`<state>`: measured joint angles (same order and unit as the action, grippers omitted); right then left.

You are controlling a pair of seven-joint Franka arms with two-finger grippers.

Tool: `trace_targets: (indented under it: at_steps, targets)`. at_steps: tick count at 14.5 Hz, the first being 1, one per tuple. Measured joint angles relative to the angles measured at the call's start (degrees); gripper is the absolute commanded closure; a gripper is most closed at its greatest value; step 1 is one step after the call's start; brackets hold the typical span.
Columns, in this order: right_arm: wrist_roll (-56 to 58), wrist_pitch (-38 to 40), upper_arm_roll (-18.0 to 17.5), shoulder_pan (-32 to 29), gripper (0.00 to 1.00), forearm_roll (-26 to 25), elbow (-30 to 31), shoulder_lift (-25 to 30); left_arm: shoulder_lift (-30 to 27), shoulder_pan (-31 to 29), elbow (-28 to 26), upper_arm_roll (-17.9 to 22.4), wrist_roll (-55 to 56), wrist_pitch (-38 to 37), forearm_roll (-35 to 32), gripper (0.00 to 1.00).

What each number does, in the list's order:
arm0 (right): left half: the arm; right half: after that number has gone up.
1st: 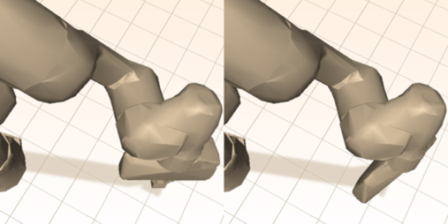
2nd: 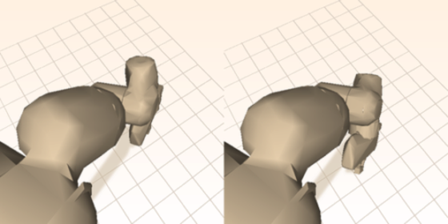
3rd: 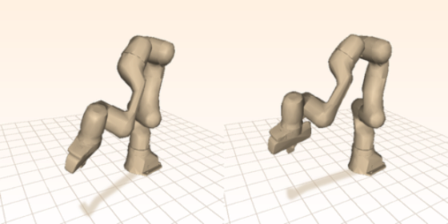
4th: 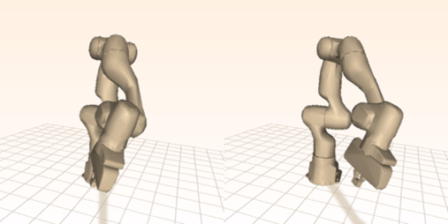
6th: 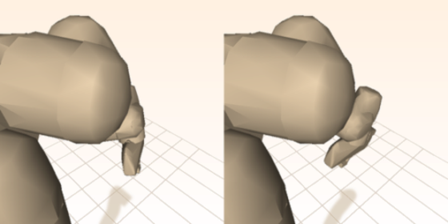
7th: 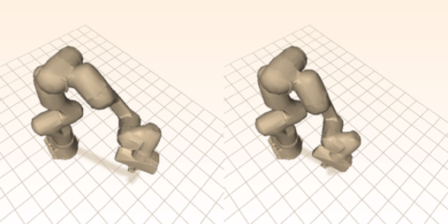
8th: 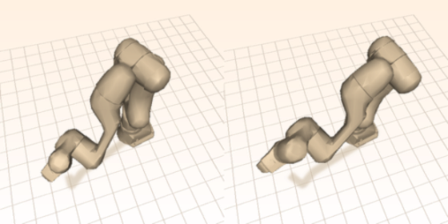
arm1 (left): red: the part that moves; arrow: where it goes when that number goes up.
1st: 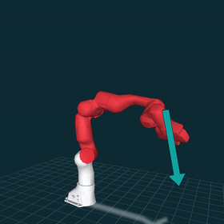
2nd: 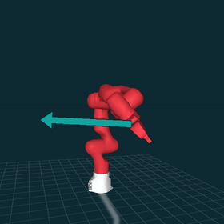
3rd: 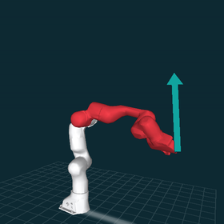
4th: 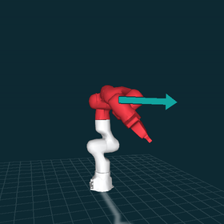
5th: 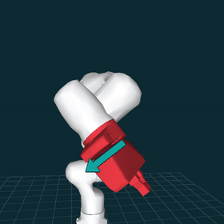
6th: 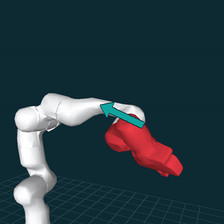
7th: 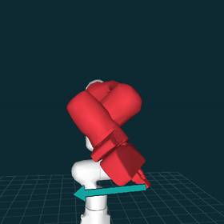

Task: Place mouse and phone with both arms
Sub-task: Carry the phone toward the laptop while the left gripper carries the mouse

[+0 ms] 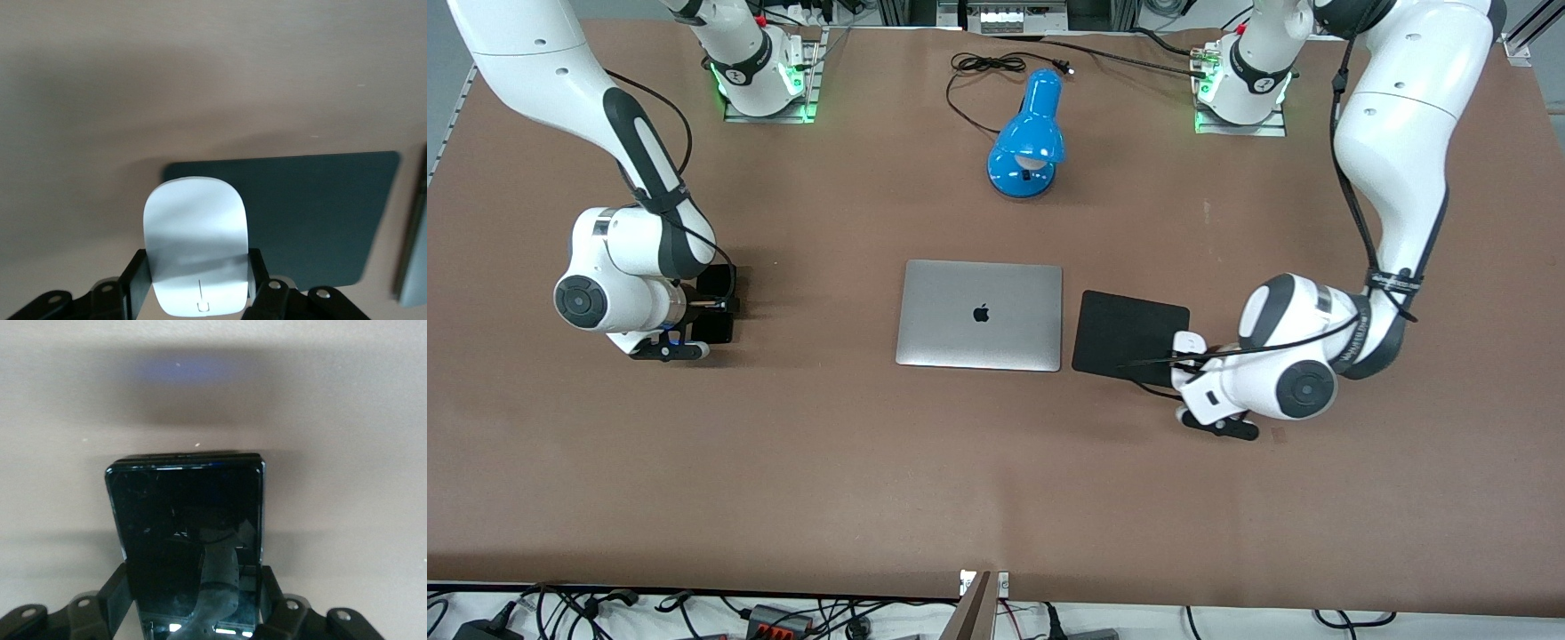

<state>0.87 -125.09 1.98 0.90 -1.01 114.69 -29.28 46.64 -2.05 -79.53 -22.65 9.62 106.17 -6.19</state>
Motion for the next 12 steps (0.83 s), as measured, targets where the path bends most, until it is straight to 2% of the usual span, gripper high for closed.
trace_targets:
  at_steps: [5,7,12]
  targets:
    - [0.1,10.0,-4.0,0.2,0.76,0.0,-9.2,1.0,0.5,4.9,-0.3,-0.6,6.1,-0.2,0.2,0.56]
    - [-0.6,11.0,-5.8,1.2,0.76,0.6,-11.6,1.1,1.0,6.2,-0.3,-0.6,7.3,-0.1,0.2,0.56]
    - [-10.7,11.0,-6.5,8.9,0.76,4.6,-16.2,-1.5,2.6,6.4,-0.6,-0.1,7.5,1.3,0.2,0.56]
